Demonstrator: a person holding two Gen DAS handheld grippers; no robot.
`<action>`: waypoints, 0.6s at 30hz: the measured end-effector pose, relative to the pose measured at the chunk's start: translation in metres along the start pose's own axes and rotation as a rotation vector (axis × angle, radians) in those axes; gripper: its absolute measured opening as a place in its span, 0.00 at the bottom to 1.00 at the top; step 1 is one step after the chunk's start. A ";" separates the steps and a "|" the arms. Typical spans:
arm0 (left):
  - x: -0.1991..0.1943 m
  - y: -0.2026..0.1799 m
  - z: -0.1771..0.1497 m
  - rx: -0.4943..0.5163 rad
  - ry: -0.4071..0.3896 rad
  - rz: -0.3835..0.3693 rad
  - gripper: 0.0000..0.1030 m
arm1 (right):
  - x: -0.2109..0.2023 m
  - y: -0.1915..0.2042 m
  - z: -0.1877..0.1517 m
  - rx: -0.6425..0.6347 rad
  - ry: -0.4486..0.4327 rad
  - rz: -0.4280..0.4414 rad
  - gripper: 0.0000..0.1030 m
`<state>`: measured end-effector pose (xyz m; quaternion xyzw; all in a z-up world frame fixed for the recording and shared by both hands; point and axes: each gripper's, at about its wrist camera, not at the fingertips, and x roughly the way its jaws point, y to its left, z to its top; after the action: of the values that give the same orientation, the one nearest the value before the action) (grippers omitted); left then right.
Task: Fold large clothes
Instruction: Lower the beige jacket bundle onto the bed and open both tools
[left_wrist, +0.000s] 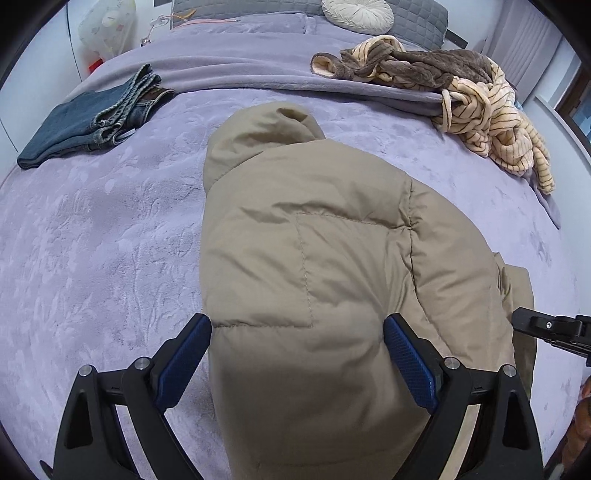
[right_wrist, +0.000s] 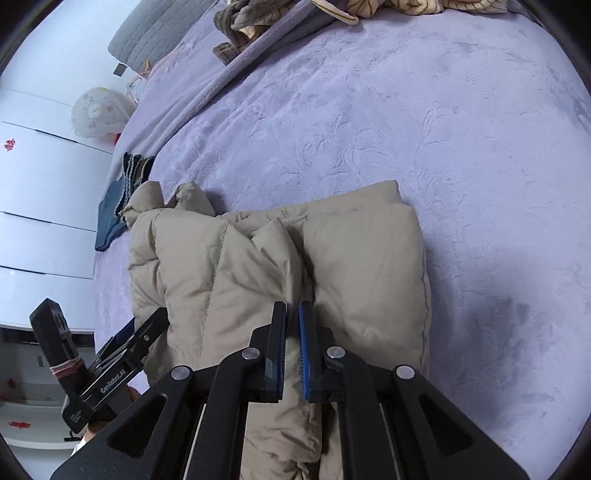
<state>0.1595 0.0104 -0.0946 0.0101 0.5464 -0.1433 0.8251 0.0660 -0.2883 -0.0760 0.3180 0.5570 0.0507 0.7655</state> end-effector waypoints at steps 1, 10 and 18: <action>-0.004 0.000 -0.002 0.007 -0.001 0.006 0.92 | -0.004 0.004 -0.005 -0.017 -0.002 0.001 0.08; -0.036 0.007 -0.038 -0.008 -0.009 0.076 1.00 | -0.016 0.031 -0.047 -0.117 0.033 -0.013 0.08; -0.050 0.015 -0.077 -0.025 0.011 0.110 1.00 | -0.016 0.038 -0.083 -0.190 0.075 -0.056 0.08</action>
<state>0.0761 0.0491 -0.0827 0.0305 0.5513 -0.0909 0.8288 -0.0031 -0.2291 -0.0575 0.2261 0.5865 0.0936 0.7721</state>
